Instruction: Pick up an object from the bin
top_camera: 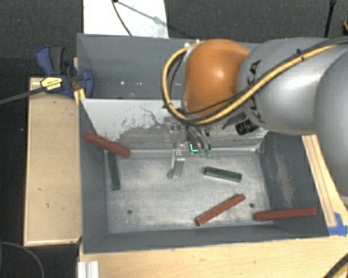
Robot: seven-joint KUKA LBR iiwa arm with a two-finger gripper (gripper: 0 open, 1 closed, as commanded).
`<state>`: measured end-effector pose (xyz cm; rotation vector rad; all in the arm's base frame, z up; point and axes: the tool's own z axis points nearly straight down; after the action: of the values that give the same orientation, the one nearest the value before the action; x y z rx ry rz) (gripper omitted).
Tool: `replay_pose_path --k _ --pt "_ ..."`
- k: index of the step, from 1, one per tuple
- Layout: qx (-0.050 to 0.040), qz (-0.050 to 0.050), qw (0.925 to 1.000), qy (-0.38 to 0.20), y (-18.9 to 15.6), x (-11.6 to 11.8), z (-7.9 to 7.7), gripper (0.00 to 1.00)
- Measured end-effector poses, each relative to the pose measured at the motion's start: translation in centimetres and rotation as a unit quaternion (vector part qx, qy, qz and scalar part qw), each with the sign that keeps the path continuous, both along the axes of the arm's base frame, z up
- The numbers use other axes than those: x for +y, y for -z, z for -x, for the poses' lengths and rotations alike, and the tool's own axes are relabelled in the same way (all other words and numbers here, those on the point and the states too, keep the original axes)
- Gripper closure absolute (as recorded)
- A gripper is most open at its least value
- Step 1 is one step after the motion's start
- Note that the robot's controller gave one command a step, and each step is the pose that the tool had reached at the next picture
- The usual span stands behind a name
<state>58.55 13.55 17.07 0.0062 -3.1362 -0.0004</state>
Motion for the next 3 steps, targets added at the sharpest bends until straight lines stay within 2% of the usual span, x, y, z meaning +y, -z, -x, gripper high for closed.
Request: replay_pose_path --k 1,2,3 --pt "0.0000 0.001 0.9978 -0.066 9.0 -10.1 2.0 0.00" --pt "-0.0032 0.000 0.9990 -0.044 10.0 -12.5 9.6 0.00" --pt "-0.0061 0.002 1.0000 0.005 5.9 -21.1 7.8 0.00"
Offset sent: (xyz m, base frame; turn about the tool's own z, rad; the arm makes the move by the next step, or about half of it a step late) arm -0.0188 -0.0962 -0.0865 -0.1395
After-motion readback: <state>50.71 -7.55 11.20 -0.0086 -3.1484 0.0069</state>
